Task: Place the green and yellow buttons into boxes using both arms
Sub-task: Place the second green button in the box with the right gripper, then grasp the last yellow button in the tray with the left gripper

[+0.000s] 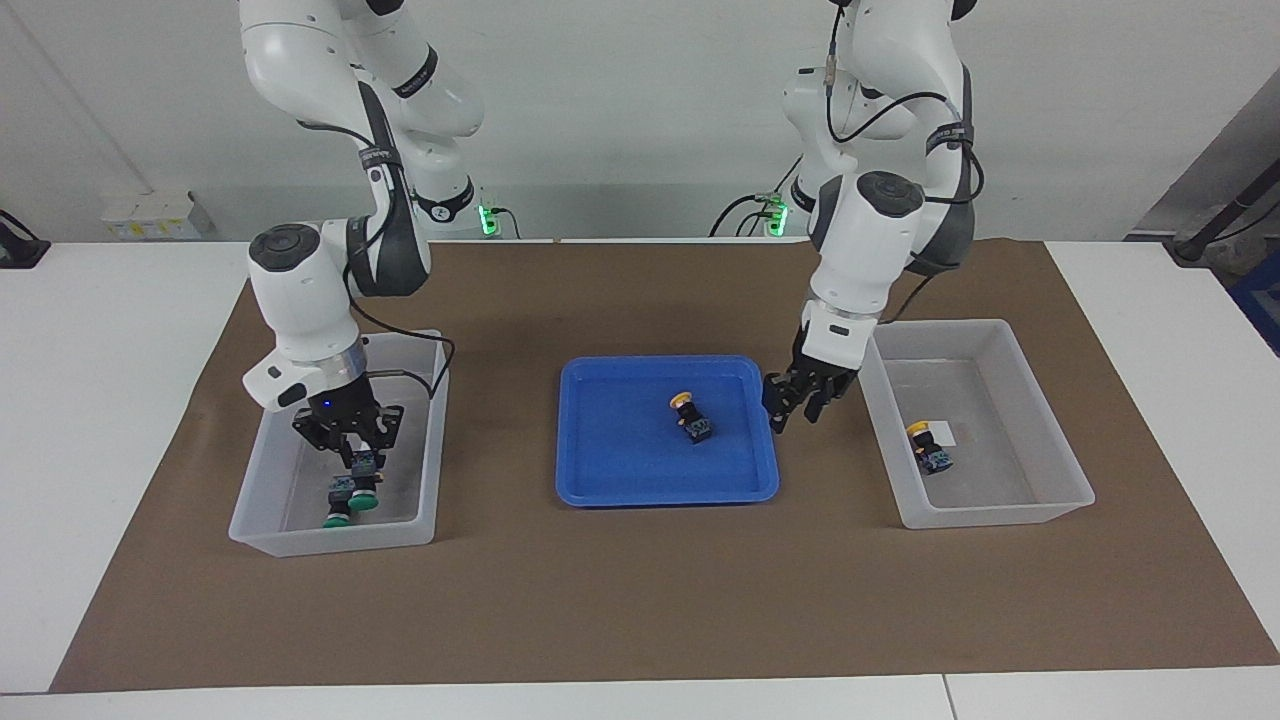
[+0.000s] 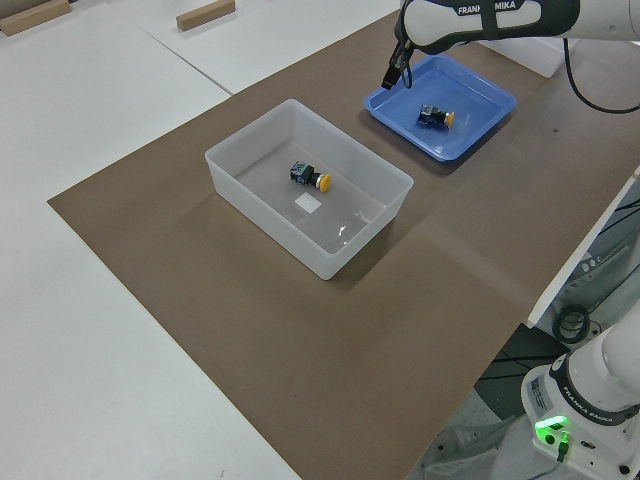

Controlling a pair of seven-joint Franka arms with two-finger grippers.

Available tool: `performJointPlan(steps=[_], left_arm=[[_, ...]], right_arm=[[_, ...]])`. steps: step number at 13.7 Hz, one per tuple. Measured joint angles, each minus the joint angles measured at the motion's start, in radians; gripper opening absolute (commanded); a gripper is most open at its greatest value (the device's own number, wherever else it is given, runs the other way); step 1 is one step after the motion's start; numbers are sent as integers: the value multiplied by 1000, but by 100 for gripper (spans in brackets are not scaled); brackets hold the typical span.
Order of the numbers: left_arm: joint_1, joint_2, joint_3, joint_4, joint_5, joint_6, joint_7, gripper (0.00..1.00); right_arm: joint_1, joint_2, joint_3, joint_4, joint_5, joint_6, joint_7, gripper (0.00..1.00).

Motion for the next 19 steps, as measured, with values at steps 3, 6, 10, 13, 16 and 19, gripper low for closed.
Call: performJointPlan(steps=[3, 6, 10, 13, 16, 19], left_arm=[[-64, 5, 0, -73, 0, 112, -118, 62], [-100, 15, 1, -118, 0, 166, -171, 62], [-145, 56, 1, -159, 0, 265, -231, 62], [-163, 116, 1, -165, 0, 346, -252, 62], [-163, 124, 4, -165, 0, 353, -254, 61], [-163, 128, 4, -175, 0, 353, -256, 49]], right_arm=[[-5, 27, 0, 0, 2, 43, 2, 0], [-9, 50, 0, -1, 2, 66, 2, 0], [-26, 62, 0, 1, 3, 81, 6, 83], [-25, 61, 2, 10, 4, 82, 44, 98], [-23, 38, 8, 19, 4, 65, 49, 100], [-16, -39, 15, 48, 4, -88, 55, 100]])
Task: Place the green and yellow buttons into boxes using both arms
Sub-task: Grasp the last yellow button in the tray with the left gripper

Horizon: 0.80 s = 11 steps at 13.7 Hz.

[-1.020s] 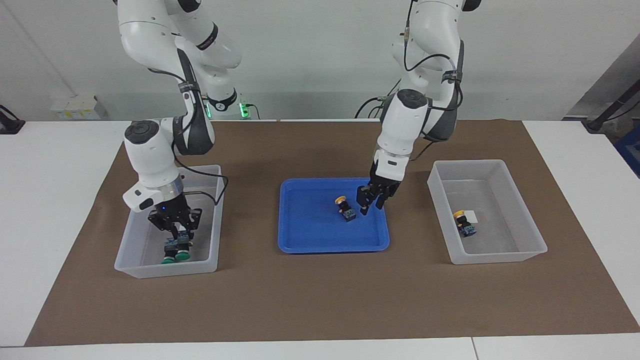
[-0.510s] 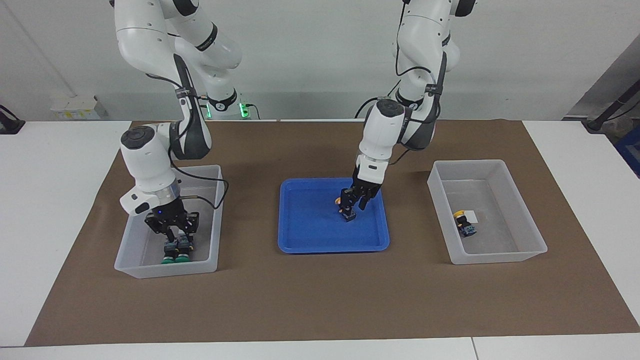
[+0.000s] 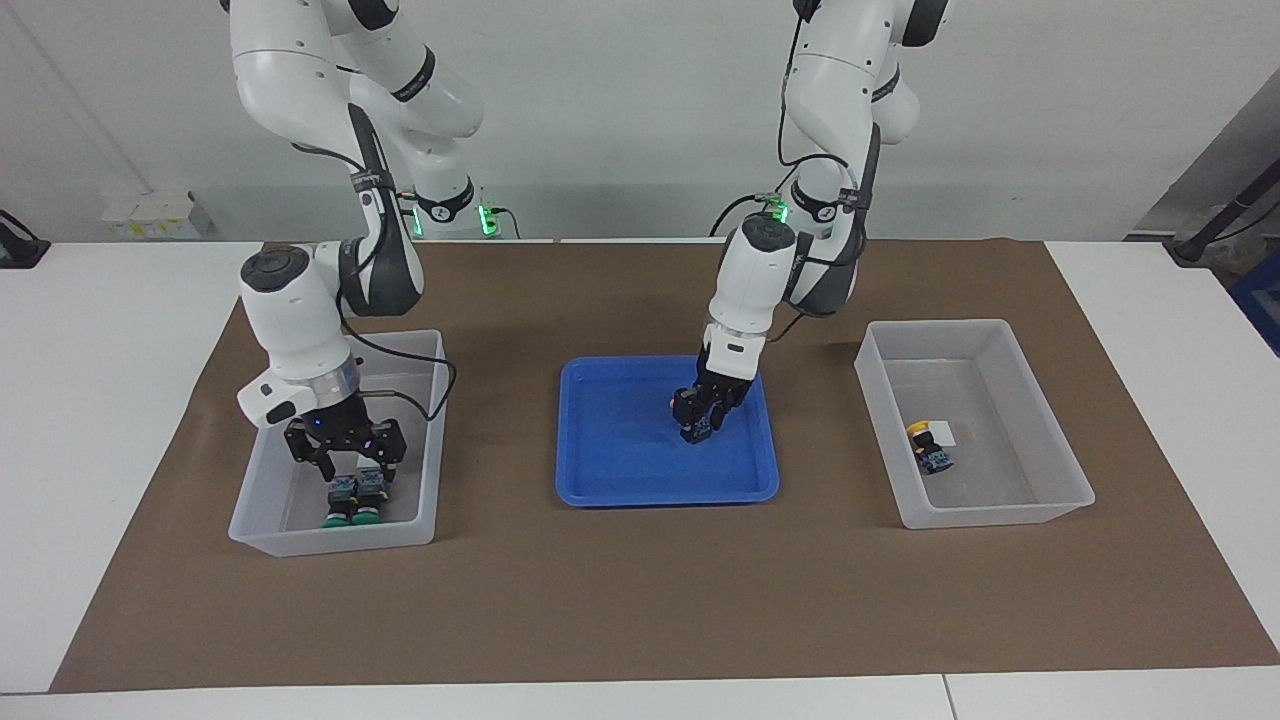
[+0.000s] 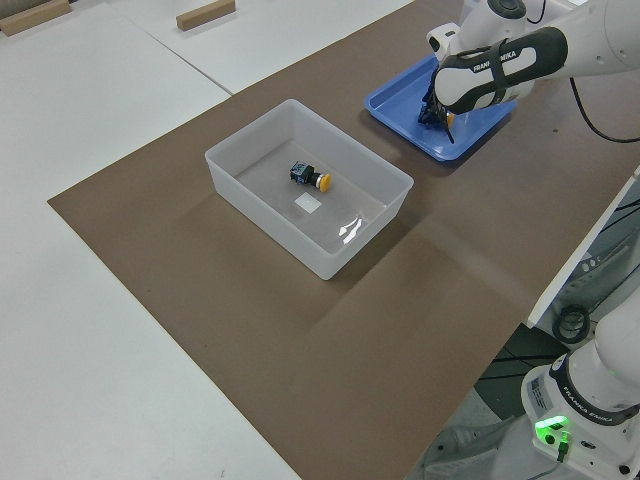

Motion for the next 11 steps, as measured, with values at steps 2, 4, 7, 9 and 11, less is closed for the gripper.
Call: performJointPlan(steps=[2, 4, 7, 9, 11], left_arm=[[-3, 1, -1, -9, 0, 1, 0, 40], [-7, -1, 0, -10, 0, 2, 0, 27], [-9, -2, 0, -10, 0, 3, 0, 3], [-10, -3, 0, -10, 0, 3, 0, 0], [-10, -3, 1, -9, 0, 3, 0, 0]], right_arm=[[29, -73, 8, 30, 7, -142, 41, 100], [53, -153, 11, 56, 76, -259, 56, 100], [56, -244, 11, 89, 170, -391, 56, 100], [56, -267, 11, 117, 176, -466, 56, 100], [56, -274, 11, 162, 177, -538, 56, 100]])
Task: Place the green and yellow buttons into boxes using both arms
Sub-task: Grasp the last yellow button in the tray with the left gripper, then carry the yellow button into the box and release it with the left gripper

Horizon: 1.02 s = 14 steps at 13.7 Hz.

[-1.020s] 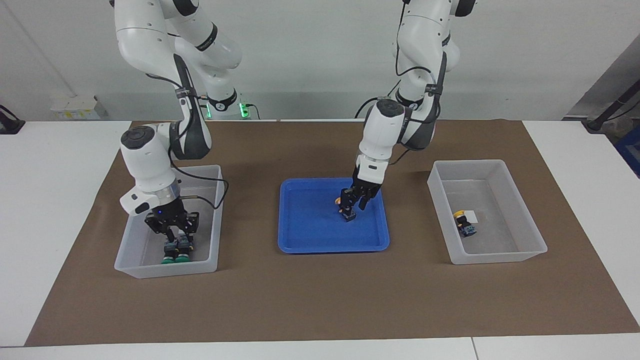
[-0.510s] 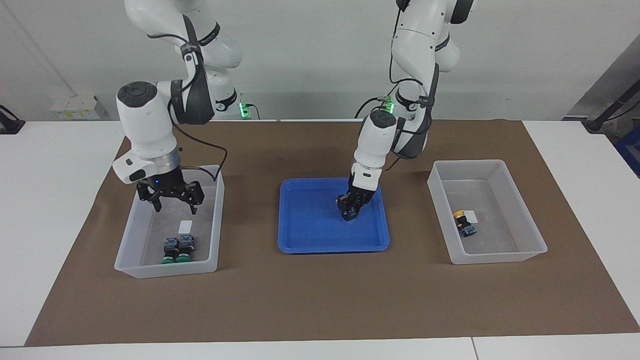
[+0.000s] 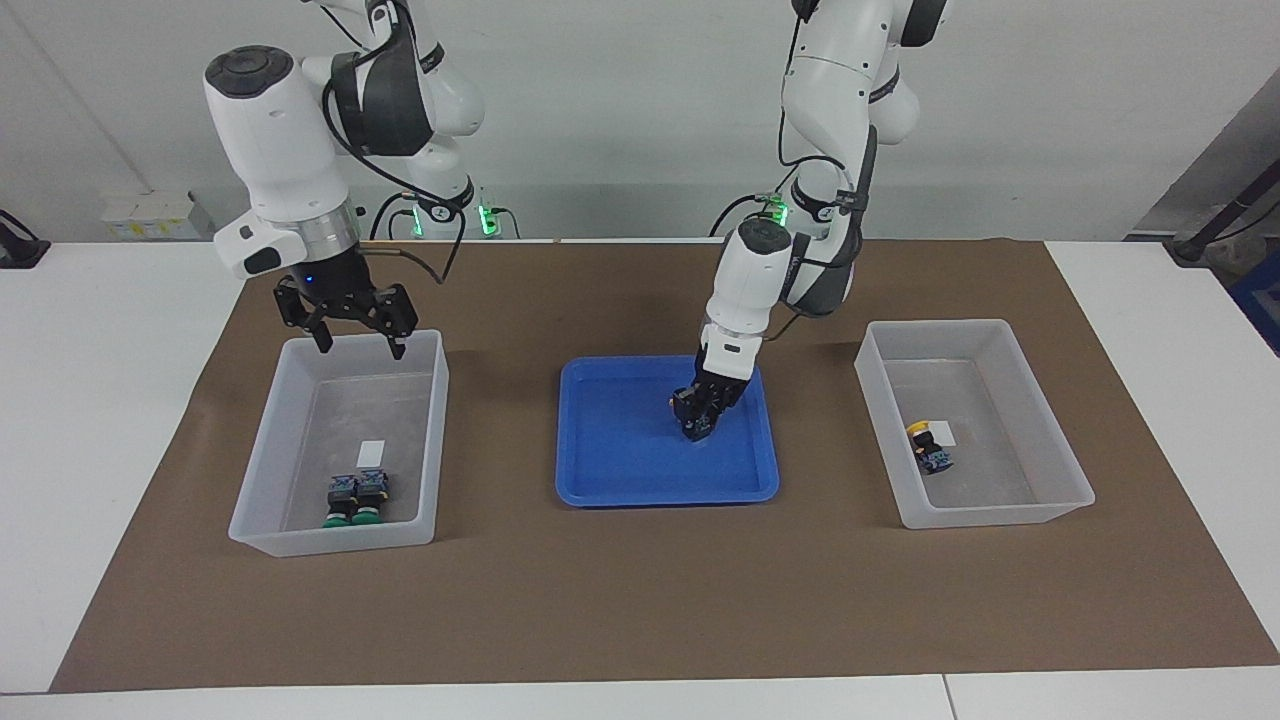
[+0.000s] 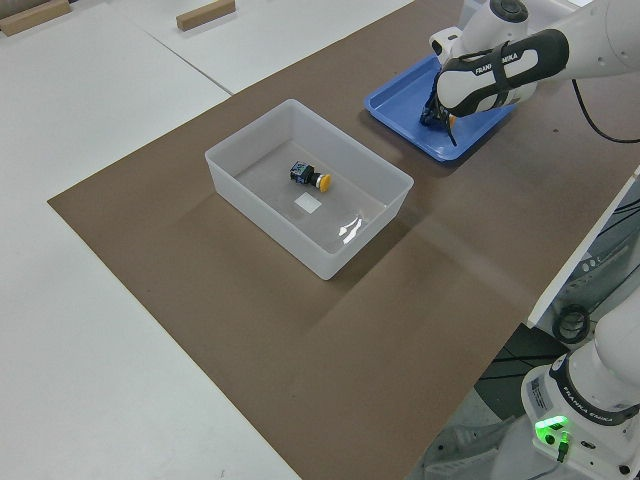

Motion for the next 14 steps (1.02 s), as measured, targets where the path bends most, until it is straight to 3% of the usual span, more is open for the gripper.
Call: performJointPlan(steps=[4, 8, 14], left_arm=[[1, 0, 14, 21, 0, -18, 3, 0], [40, -24, 26, 130, 0, -205, 70, 0], [205, -127, 31, 206, 0, -491, 392, 0]], right_arm=[[0, 0, 0, 79, 0, -122, 0, 100], [4, 0, -3, 115, 0, -180, -11, 100], [227, 0, -228, 137, 0, -214, -23, 100]])
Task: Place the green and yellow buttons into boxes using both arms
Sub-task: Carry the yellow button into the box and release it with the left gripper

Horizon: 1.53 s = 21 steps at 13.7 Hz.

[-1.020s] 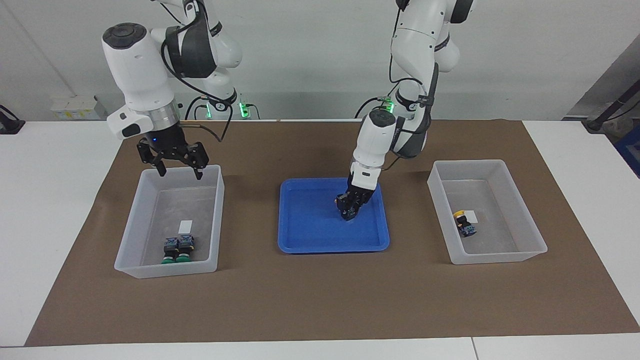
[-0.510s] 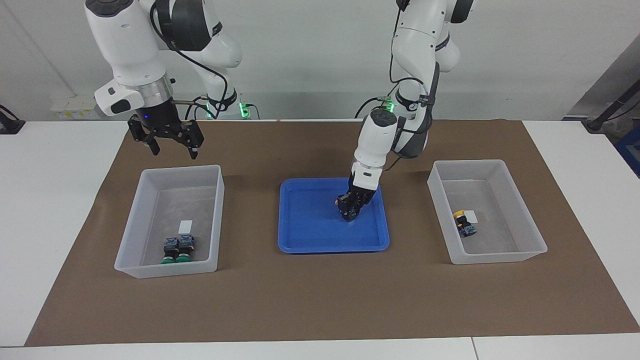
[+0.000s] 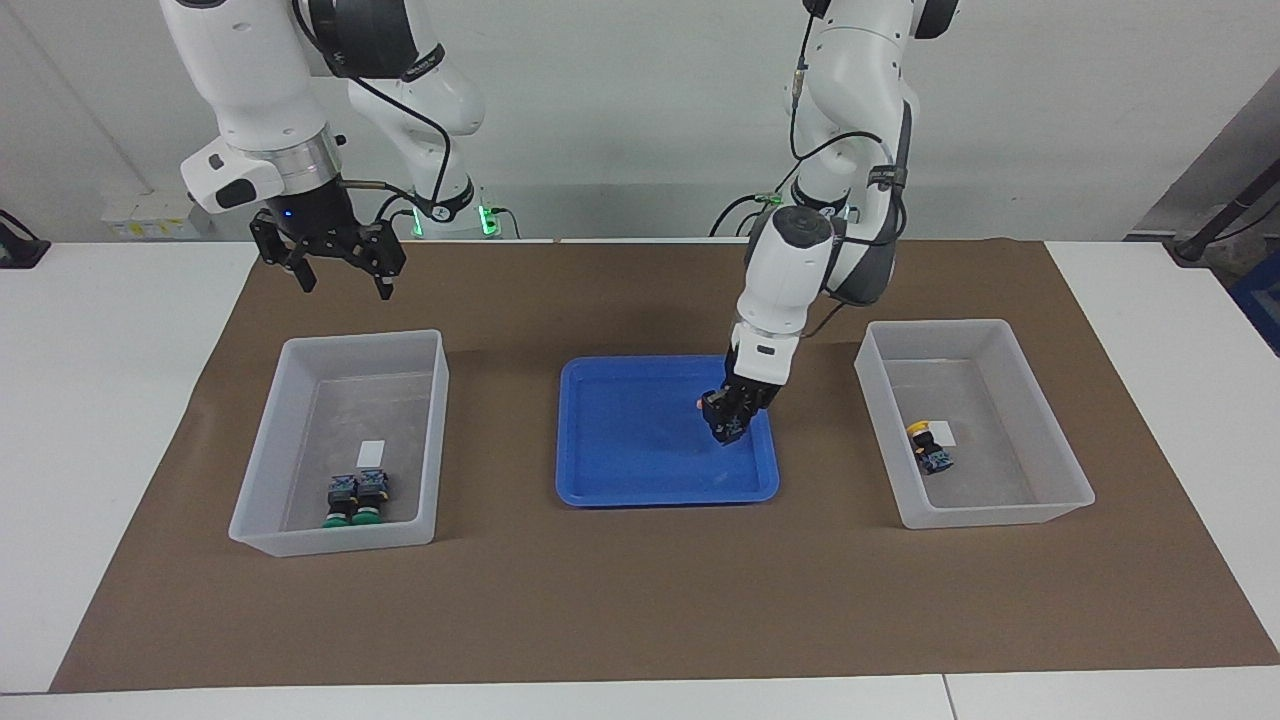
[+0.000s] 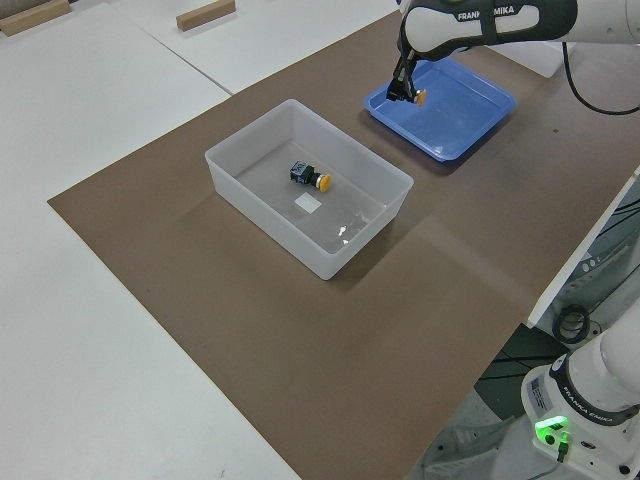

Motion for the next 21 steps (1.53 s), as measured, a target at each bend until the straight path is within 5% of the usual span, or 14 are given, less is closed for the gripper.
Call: performJointPlan(steps=[4, 13, 14, 15, 21], left_arm=[[141, -19, 3, 46, 0, -100, 254, 0], [409, -26, 6, -32, 0, -43, 698, 0], [425, -34, 5, -68, 0, -18, 715, 7], [440, -43, 5, -102, 0, -2, 732, 31], [461, -77, -8, -137, 0, 11, 764, 63]], right_arm=[[58, 0, -68, 24, 0, -48, -7, 100], [95, 5, -72, 21, 0, -91, -7, 100], [96, 5, -73, 21, 0, -91, -7, 100], [96, 5, -73, 20, 0, -91, -7, 100], [98, 5, -76, 20, 0, -91, -7, 100]])
